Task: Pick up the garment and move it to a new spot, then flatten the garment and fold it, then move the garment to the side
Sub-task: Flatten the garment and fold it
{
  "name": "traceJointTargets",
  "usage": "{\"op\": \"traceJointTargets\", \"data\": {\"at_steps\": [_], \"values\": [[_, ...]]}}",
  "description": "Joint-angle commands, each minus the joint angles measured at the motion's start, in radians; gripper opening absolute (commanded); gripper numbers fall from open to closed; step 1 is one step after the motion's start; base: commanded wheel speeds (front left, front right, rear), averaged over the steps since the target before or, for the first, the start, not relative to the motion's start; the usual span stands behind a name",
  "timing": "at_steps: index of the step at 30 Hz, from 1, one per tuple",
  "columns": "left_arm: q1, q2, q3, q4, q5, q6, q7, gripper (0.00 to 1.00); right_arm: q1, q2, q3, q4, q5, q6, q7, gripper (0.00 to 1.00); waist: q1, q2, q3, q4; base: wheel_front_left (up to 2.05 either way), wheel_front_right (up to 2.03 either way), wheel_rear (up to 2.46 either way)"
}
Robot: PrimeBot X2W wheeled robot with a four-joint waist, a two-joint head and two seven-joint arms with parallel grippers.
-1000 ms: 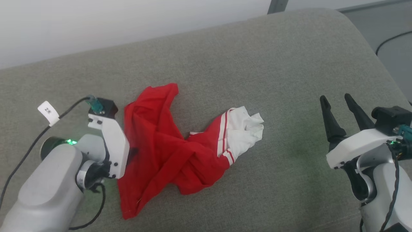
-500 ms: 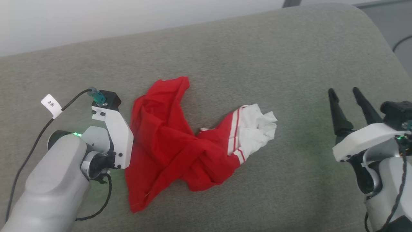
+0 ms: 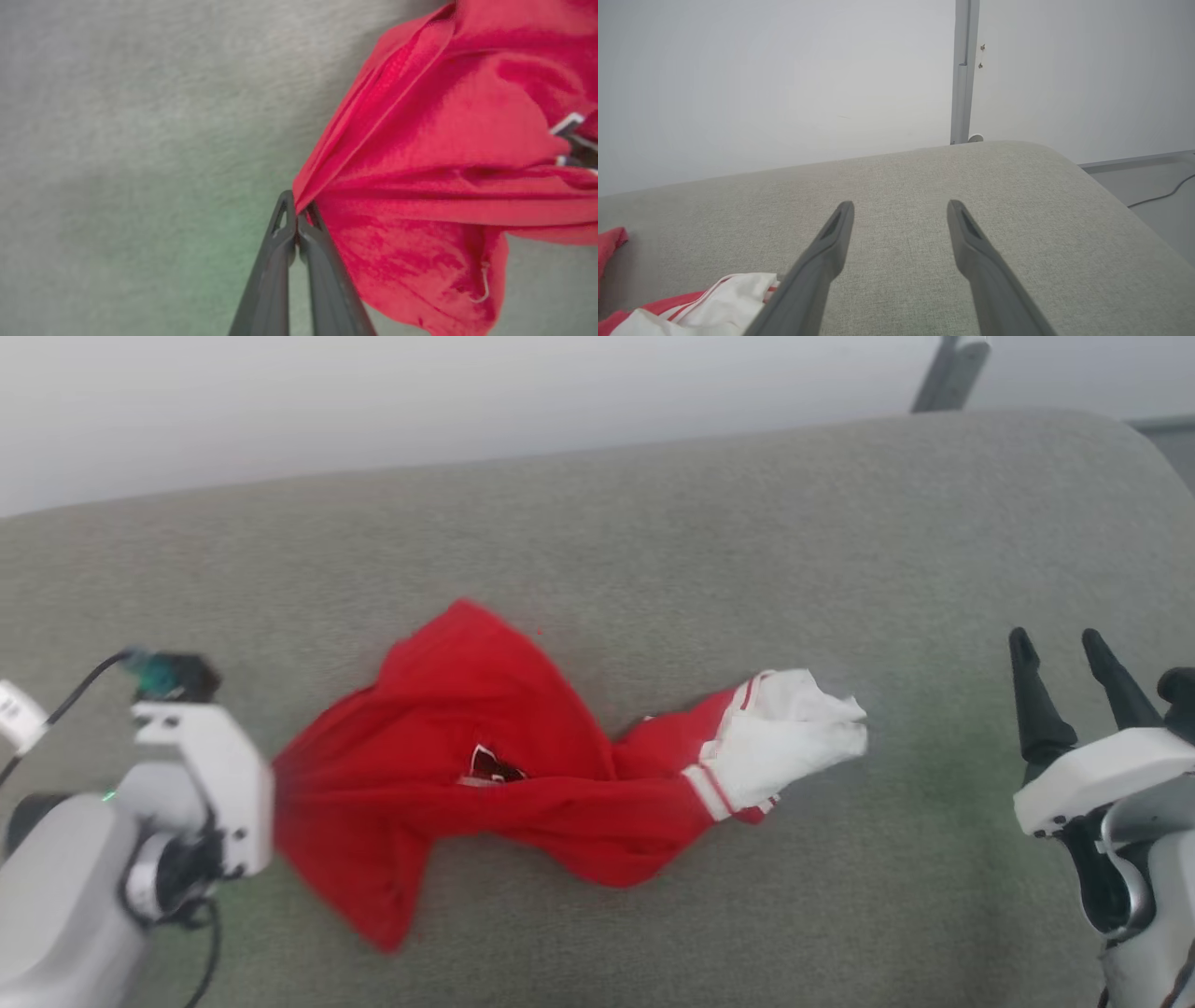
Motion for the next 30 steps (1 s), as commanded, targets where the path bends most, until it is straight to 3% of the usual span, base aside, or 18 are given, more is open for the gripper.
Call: {"op": "traceJointTargets", "data": {"at_steps": [1,9,14,15,17,18,25,30], "values": [[0.03,0.022,0.012,-0.019,-0.012,0.02,0.004,0.0,0.014,0.004,-0.009,-0.008,-0.01,0.0,0.008,1.0,0.0,0.0,-0.015,0.02,0.0,0.0,0.0],[0.151,0.132,0.038,-0.092,0.027,0.139,0.035,0.0,0.041,0.019,-0.046,-0.045,-0.035,0.0,0.036,1.0,0.0,0.0,-0.033,0.058,0.0,0.0,0.0],[0.175,0.126,0.045,-0.118,0.007,0.171,0.051,0.0,0.041,0.03,-0.041,-0.067,-0.044,0.0,0.052,1.0,0.0,0.0,-0.027,0.065,0.0,0.0,0.0],[0.175,0.125,0.039,-0.126,0.008,0.167,0.057,0.09,0.04,0.031,-0.04,-0.07,-0.046,0.0,0.053,1.0,0.0,0.0,-0.024,0.065,0.0,0.0,0.0],[0.155,0.122,0.033,-0.151,0.014,0.165,0.066,0.93,0.037,0.032,-0.038,-0.075,-0.046,0.0,0.057,1.0,0.0,0.0,-0.022,0.065,0.0,0.0,0.0],[0.142,0.123,0.03,-0.167,0.019,0.164,0.071,1.0,0.035,0.032,-0.038,-0.077,-0.047,0.0,0.058,1.0,0.0,0.0,-0.021,0.065,0.0,0.0,0.0],[0.02,0.133,-0.015,-0.319,0.067,0.136,0.135,1.0,0.022,0.036,-0.042,-0.083,-0.05,0.0,0.051,1.0,0.0,0.0,-0.017,0.055,0.0,0.0,0.0],[-0.061,0.098,-0.053,-0.38,0.075,0.097,0.166,1.0,0.008,0.047,-0.047,-0.072,-0.052,0.0,0.041,1.0,0.0,0.0,-0.011,0.038,0.0,0.0,0.0]]}}
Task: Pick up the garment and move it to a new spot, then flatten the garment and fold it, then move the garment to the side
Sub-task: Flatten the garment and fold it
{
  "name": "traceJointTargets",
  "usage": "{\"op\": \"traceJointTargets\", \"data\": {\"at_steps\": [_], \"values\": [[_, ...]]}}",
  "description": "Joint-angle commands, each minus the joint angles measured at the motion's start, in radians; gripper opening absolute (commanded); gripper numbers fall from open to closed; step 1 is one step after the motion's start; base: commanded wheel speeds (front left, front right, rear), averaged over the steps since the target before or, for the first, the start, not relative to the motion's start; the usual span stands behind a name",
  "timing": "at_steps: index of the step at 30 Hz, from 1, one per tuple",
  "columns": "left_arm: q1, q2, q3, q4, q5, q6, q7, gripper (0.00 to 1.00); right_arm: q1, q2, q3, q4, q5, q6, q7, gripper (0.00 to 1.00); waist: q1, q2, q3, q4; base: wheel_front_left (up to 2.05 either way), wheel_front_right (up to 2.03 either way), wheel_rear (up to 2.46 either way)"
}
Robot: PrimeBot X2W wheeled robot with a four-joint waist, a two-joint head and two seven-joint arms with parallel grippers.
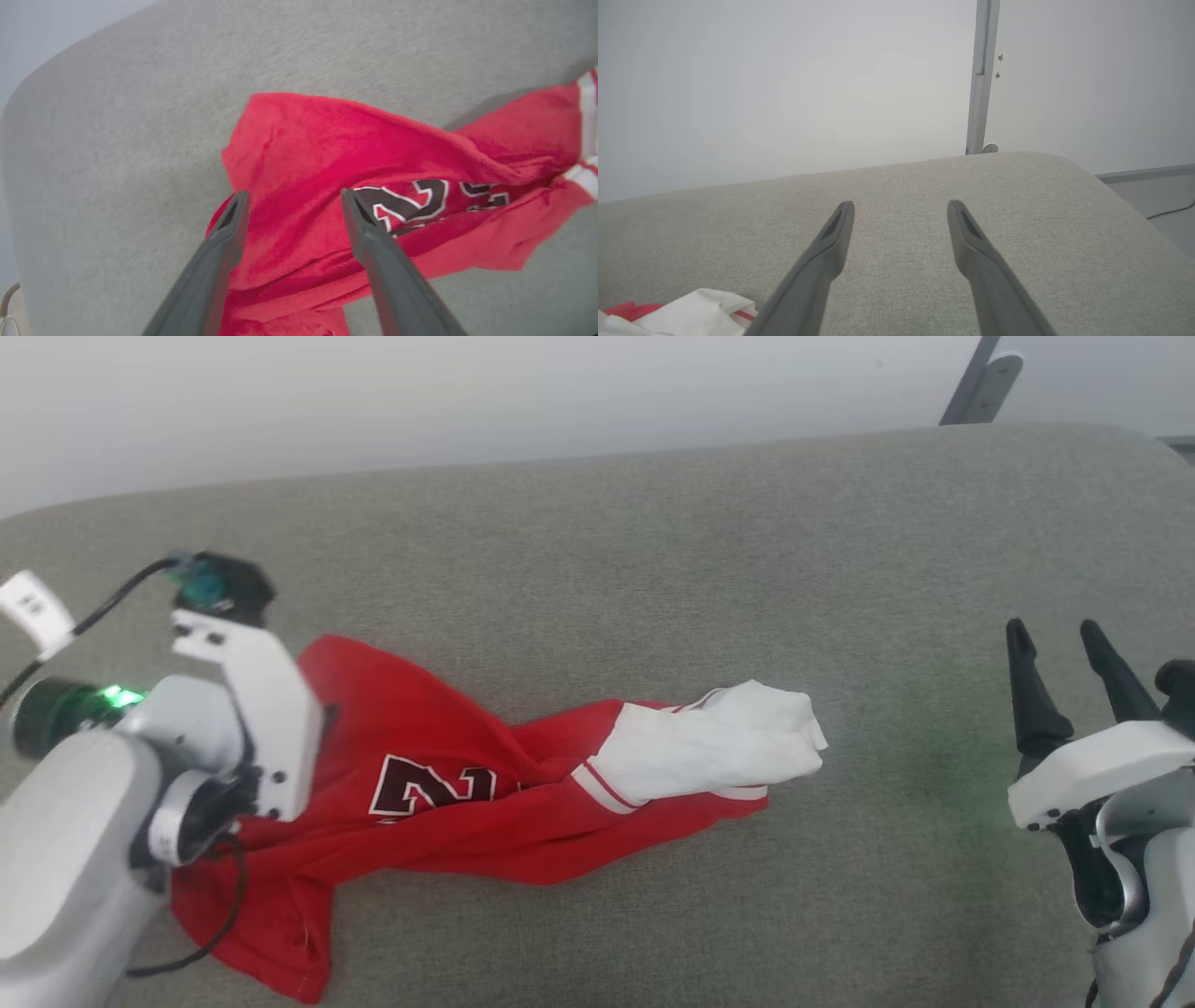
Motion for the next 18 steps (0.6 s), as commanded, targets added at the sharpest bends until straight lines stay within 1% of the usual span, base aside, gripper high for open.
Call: {"op": "traceJointTargets", "data": {"at_steps": [1,8,10,12,13,14,18], "values": [[-0.029,-0.014,-0.013,-0.009,0.011,-0.014,0.011,1.0,-0.014,0.007,0.0,0.005,-0.006,0.0,-0.008,1.0,0.0,-0.0001,0.003,-0.011,0.0,0.0,0.0],[-0.095,-0.086,-0.08,0.008,-0.01,-0.089,0.044,1.0,-0.043,0.025,0.028,0.027,-0.01,0.0,-0.02,1.0,0.0,-0.0001,0.013,-0.054,0.0,0.0,0.0],[-0.103,-0.114,-0.09,0.019,-0.03,-0.105,0.048,1.0,-0.052,0.028,0.032,0.036,-0.009,0.0,-0.025,1.0,0.0,-0.0001,0.015,-0.067,0.0,0.0,0.0],[-0.109,-0.129,-0.103,0.027,-0.045,-0.127,0.055,1.0,-0.055,0.03,0.04,0.046,-0.008,0.0,-0.03,1.0,0.0,-0.0001,0.017,-0.078,0.0,0.0,0.0],[-0.109,-0.129,-0.103,0.027,-0.045,-0.127,0.055,1.0,-0.055,0.03,0.04,0.046,-0.008,0.0,-0.03,1.0,0.0,-0.0001,0.017,-0.078,0.0,0.0,0.0],[-0.112,-0.137,-0.107,0.028,-0.055,-0.139,0.055,1.0,-0.056,0.031,0.043,0.05,-0.009,0.0,-0.033,1.0,0.0,-0.0001,0.018,-0.083,0.0,0.0,0.0],[-0.12,-0.173,-0.119,0.035,-0.086,-0.165,0.064,1.0,-0.065,0.032,0.055,0.066,-0.007,0.0,-0.038,1.0,0.0,-0.0001,0.018,-0.103,0.0,0.0,0.0]]}}
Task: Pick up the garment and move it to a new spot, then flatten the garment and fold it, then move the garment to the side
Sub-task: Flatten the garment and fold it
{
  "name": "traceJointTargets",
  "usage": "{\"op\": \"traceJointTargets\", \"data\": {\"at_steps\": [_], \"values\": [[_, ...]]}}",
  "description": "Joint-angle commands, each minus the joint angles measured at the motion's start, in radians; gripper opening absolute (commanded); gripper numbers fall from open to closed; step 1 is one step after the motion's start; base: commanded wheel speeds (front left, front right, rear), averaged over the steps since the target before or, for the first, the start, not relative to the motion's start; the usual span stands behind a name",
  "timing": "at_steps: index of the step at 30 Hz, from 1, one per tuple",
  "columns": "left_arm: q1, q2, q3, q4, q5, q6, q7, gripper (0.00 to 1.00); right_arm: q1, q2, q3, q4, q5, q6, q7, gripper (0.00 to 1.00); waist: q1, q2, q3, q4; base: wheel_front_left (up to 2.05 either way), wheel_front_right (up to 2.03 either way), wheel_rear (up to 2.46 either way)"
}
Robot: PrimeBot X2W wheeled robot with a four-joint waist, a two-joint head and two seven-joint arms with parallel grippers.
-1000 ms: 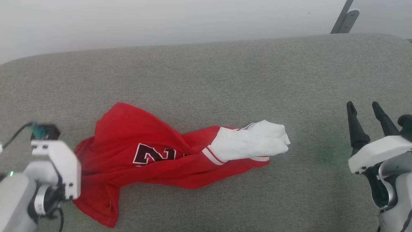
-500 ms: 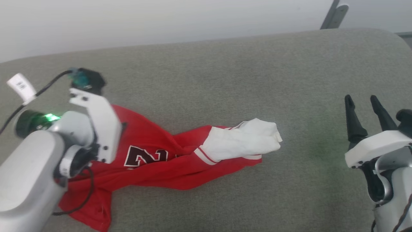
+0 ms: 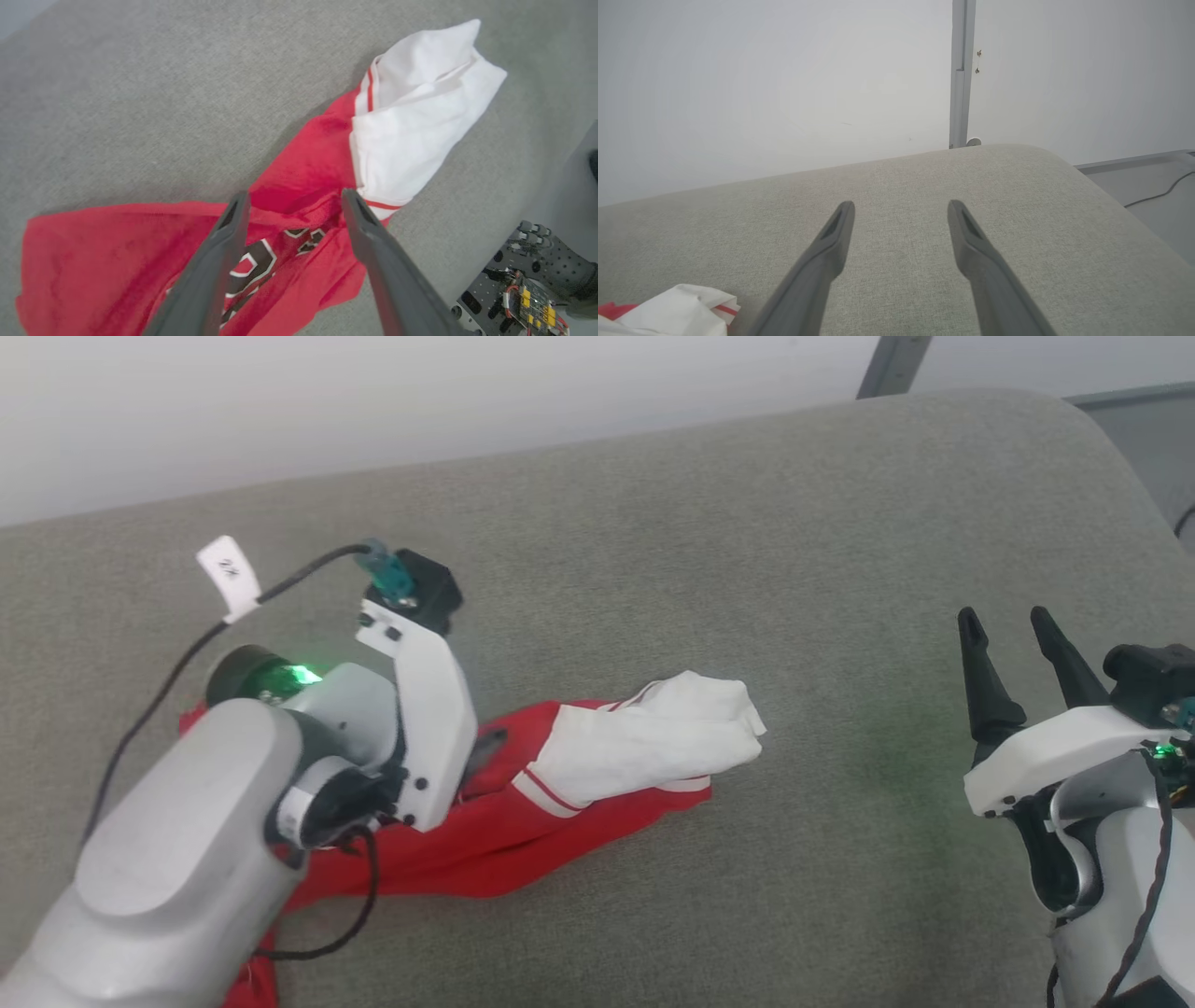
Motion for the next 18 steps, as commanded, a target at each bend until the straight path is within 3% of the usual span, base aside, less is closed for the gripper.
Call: {"op": "traceJointTargets", "data": {"at_steps": [1,10,18], "values": [[-0.013,-0.004,-0.004,0.001,-0.005,-0.007,0.001,1.0,-0.013,0.002,0.003,0.006,-0.001,0.0,-0.008,1.0,0.0,-0.0001,0.001,-0.008,0.0,0.0,0.0],[-0.029,-0.059,-0.029,0.011,-0.039,-0.058,-0.013,1.0,-0.02,0.011,-0.031,0.05,-0.018,0.0,-0.032,1.0,0.0,-0.0001,0.003,-0.053,0.0,0.0,0.0],[-0.043,-0.059,-0.052,0.036,-0.017,-0.064,-0.005,1.0,-0.031,0.031,-0.05,0.079,-0.03,0.0,-0.054,1.0,0.0,-0.0001,0.01,-0.109,0.0,0.0,0.0]]}}
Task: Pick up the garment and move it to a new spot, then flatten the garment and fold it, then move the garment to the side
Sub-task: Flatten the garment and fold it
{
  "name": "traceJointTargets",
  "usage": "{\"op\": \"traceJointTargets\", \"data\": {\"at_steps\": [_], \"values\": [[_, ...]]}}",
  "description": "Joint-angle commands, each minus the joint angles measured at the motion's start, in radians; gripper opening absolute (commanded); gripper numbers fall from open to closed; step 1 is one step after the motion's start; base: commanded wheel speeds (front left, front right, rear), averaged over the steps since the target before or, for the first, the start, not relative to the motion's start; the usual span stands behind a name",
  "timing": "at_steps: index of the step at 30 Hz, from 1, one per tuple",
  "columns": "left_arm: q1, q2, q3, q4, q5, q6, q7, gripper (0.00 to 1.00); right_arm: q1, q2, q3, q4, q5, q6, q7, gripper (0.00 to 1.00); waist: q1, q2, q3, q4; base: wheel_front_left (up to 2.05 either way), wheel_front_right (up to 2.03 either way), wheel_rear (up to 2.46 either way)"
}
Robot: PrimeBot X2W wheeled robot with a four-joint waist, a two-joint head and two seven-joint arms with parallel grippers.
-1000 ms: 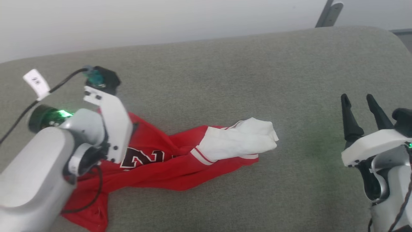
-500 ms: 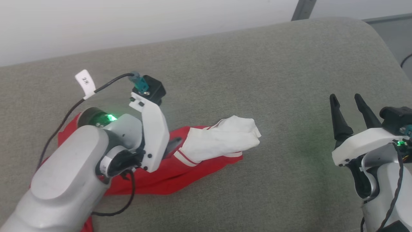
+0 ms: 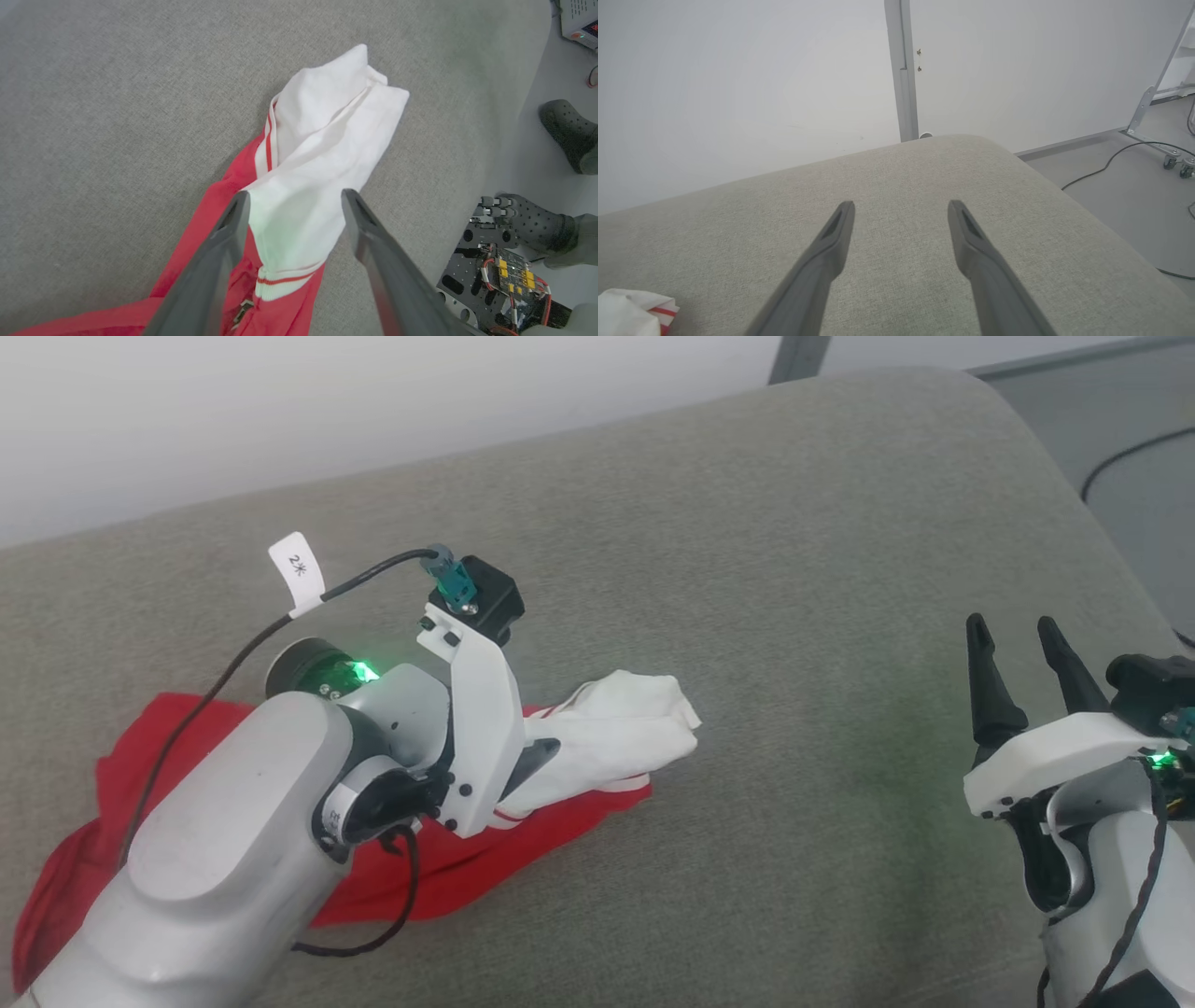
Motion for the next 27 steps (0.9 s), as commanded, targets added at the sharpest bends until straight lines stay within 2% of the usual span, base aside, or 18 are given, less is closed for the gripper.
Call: {"op": "traceJointTargets", "data": {"at_steps": [1,10,14,15,16,17,20,27], "values": [[-0.004,-0.001,-0.003,0.009,0.0,0.003,0.003,1.0,-0.013,0.003,-0.002,0.003,-0.001,0.0,-0.005,1.0,0.0,0.0,0.003,-0.011,0.0,0.0,0.0],[-0.004,0.024,-0.041,0.109,0.071,0.007,-0.019,1.0,-0.022,0.01,-0.004,0.012,0.014,0.0,-0.022,1.0,0.0,0.0,0.031,-0.022,0.0,0.0,0.0],[0.002,0.007,-0.033,0.145,0.051,0.004,-0.037,1.0,-0.029,0.007,-0.003,0.014,0.019,0.0,-0.024,1.0,0.0,0.0,0.037,-0.016,0.0,0.0,0.0],[0.001,0.003,-0.032,0.148,0.044,0.0,-0.04,0.49,-0.03,0.005,-0.003,0.015,0.018,0.0,-0.025,1.0,0.0,0.0,0.038,-0.013,0.0,0.0,0.0],[0.002,-0.004,-0.028,0.15,0.032,-0.001,-0.039,0.18,-0.031,0.004,-0.003,0.016,0.016,0.0,-0.026,1.0,0.0,0.0,0.037,-0.01,0.0,0.0,0.0],[0.002,-0.012,-0.022,0.149,0.022,-0.003,-0.044,0.0,-0.032,0.002,-0.004,0.017,0.016,0.0,-0.026,1.0,0.0,0.0,0.036,-0.007,0.0,0.0,0.0],[-0.007,-0.021,-0.026,0.136,0.012,-0.017,-0.04,0.0,-0.032,0.0,-0.008,0.018,0.013,0.0,-0.026,1.0,0.0,0.0,0.033,0.002,0.0,0.0,0.0],[-0.019,-0.032,-0.002,0.104,-0.018,-0.002,-0.048,0.0,-0.027,0.001,-0.013,0.016,0.011,0.0,-0.025,1.0,0.0,0.0,0.028,0.016,0.0,0.0,0.0]]}}
